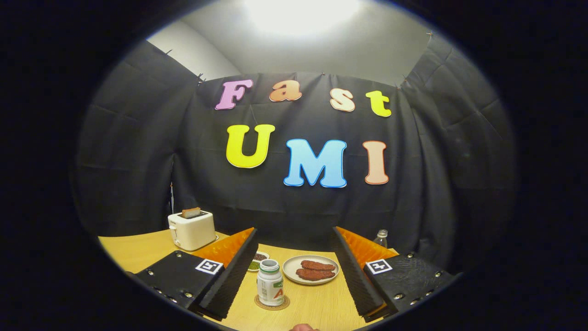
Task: Take the bottle from table, then pour the juice into the cup, finally place the bottle on the coaster
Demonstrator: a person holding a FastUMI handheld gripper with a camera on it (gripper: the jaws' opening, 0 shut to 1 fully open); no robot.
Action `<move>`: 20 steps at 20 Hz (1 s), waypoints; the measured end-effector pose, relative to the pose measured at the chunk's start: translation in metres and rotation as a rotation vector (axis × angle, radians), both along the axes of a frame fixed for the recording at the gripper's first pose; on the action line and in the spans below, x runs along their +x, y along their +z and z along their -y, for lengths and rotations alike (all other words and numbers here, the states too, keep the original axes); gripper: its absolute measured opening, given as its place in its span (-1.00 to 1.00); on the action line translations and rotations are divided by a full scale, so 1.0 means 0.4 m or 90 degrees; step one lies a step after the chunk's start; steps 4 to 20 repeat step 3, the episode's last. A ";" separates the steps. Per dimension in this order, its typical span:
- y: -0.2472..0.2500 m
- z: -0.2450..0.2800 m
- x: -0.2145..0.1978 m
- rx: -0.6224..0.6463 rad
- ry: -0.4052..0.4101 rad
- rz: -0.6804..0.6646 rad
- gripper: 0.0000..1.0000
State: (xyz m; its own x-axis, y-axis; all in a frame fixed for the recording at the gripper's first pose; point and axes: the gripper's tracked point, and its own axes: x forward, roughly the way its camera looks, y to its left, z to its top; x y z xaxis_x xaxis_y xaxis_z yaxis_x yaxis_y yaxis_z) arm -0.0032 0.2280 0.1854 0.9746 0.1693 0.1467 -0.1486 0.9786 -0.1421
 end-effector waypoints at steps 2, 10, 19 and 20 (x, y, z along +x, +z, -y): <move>-0.099 0.075 -0.006 -0.025 -0.009 0.000 0.93; -0.148 0.120 -0.014 -0.021 -0.011 -0.005 0.94; -0.148 0.120 -0.014 -0.021 -0.011 -0.005 0.94; -0.148 0.120 -0.014 -0.021 -0.011 -0.005 0.94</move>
